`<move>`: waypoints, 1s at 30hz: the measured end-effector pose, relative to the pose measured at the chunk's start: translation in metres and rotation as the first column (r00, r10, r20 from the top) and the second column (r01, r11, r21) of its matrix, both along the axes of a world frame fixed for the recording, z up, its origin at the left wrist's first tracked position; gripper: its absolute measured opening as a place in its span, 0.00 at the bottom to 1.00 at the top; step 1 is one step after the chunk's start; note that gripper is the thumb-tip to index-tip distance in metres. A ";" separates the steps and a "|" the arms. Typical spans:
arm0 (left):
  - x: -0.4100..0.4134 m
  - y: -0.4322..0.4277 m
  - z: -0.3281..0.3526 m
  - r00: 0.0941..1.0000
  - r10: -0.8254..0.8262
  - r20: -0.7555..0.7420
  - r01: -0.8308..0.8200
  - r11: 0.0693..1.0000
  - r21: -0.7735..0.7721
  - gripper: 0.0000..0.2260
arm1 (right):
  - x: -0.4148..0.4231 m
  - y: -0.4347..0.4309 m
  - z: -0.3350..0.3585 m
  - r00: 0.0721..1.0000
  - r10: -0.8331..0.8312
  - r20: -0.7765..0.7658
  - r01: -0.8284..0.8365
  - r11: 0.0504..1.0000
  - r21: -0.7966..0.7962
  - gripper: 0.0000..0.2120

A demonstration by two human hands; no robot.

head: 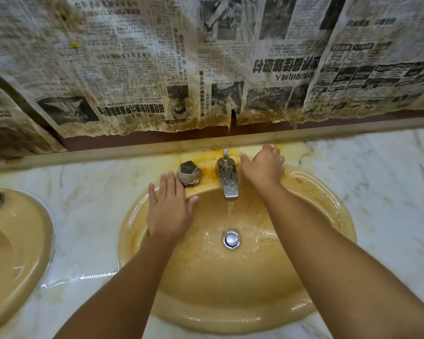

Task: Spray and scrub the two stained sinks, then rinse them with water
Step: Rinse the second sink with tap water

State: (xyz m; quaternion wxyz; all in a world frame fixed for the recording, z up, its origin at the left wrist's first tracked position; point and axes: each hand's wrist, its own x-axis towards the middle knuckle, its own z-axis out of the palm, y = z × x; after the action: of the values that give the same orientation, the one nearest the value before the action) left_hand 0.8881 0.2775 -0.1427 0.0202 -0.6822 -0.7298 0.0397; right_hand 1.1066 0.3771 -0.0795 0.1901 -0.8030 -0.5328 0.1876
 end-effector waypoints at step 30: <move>-0.042 -0.051 -0.002 0.970 -0.128 0.206 0.133 0.991 -0.008 0.27 | -0.033 -0.127 -0.040 0.012 -0.401 -0.916 0.338 0.864 -0.373 0.12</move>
State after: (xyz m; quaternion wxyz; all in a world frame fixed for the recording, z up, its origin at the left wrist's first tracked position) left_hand 0.8462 0.2267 -0.1445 -0.0597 -0.7294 -0.6810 -0.0244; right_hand 1.0738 0.2498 -0.1197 0.5125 -0.5913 -0.0417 0.6213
